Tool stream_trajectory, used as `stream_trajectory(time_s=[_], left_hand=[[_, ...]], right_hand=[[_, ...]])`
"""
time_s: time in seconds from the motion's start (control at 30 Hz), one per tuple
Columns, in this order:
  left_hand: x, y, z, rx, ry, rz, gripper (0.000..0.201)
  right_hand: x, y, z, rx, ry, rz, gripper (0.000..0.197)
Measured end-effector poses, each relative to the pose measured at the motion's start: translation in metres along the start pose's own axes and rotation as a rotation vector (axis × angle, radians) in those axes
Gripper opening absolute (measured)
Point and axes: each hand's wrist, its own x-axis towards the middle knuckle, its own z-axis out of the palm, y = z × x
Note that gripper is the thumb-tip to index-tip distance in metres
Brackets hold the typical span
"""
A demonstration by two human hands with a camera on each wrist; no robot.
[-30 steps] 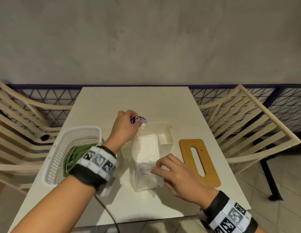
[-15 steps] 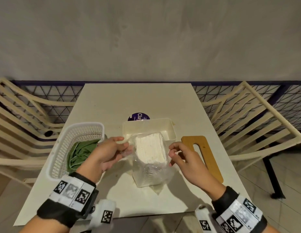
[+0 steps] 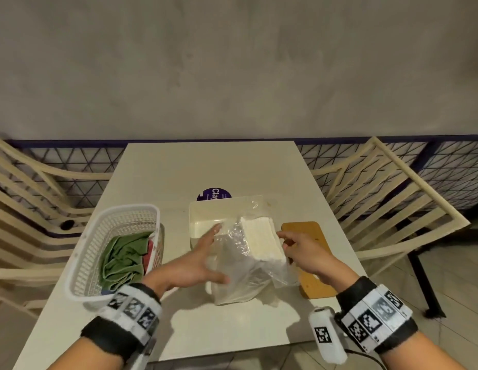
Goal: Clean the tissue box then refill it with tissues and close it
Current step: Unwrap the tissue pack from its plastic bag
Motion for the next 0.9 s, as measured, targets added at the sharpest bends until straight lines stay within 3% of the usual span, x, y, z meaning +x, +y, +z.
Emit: stream_trajectory(time_s=[0.03,0.1,0.23,0.37,0.5,0.57,0.67,0.8,0.9], left_hand=[[0.007,0.006,0.011,0.153,-0.060,0.002,0.126],[0.027,0.016,0.033,0.380,-0.032,0.011,0.136],[0.050,0.033,0.054,0.402,0.197,0.113,0.117],[0.045,0.043,0.054,0.618,0.223,0.180,0.107],[0.038,0.037,0.063,0.847,0.137,0.138,0.121],[0.042,0.015,0.071,0.886,0.036,0.048,0.127],[0.051,-0.016,0.079,0.881,-0.077,-0.048,0.126],[0.061,-0.016,0.077,0.935,-0.054,0.032,0.124],[0.067,-0.014,0.074,0.894,-0.064,0.019,0.123]], right_hand=[[0.001,0.004,-0.003,-0.003,-0.006,0.021,0.040],[0.003,0.012,-0.009,0.012,-0.020,0.038,0.037],[-0.002,0.026,-0.018,0.133,-0.020,0.054,0.042],[-0.005,0.046,-0.020,0.467,-0.132,0.152,0.048],[0.006,0.068,0.000,0.827,-0.297,0.321,0.052],[0.015,0.078,0.021,0.767,-0.305,0.395,0.041],[0.025,0.091,0.045,0.663,-0.201,0.486,0.015],[0.032,0.102,0.052,0.874,-0.162,0.521,0.046],[0.033,0.102,0.054,0.996,-0.186,0.517,0.070]])
